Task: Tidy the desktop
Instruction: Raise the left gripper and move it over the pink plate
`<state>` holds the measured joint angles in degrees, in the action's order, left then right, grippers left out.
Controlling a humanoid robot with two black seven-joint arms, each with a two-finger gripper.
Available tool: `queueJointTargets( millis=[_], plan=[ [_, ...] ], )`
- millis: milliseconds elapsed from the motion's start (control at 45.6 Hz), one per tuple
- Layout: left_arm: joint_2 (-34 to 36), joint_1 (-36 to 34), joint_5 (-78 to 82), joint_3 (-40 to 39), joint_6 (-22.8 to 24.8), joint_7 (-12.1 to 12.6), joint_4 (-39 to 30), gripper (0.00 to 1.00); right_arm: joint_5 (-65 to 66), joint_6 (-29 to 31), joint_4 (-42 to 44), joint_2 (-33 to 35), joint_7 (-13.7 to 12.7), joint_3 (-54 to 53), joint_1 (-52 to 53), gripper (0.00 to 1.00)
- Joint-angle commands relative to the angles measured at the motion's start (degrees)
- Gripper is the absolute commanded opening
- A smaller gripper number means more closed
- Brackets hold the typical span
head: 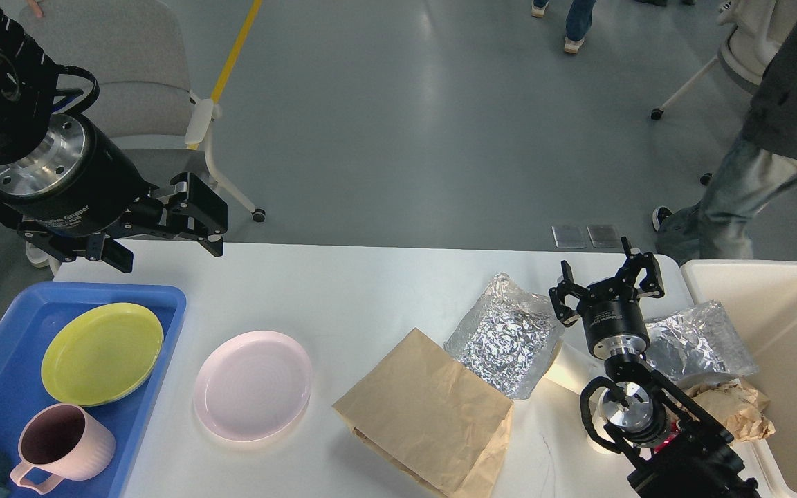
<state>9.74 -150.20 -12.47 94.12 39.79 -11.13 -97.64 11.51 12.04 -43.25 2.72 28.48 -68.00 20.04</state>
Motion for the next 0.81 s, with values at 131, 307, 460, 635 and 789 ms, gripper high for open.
queueJointTargets(
  millis=[131,307,460,635,789],
  plan=[
    [3.1,2.3,0.5,-1.5,0.3,0.2,0.2,0.96,0.0,0.0,-0.2,0.0,0.0,0.0,-0.1,1.0],
    [9.2,9.3,0.3,-1.9,-1.9,-0.6,1.4,0.96,0.0,0.0,-0.2,0.0,0.0,0.0,-0.1,1.0],
    [15.7,18.3,0.2,-6.4,-4.1,0.0,2.7,0.95,0.0,0.0,-0.2,0.0,0.0,0.1,-0.1,1.0],
    [20.1,41.1,-0.1,-15.8,-16.7,0.2,9.7,0.94,0.0,0.0,-0.2,0.0,0.0,0.0,-0.1,1.0],
    [20.1,57.4,-0.1,-24.7,-23.0,0.3,17.7,0.94,0.0,0.0,-0.2,0.0,0.0,0.0,-0.1,1.0]
  ],
)
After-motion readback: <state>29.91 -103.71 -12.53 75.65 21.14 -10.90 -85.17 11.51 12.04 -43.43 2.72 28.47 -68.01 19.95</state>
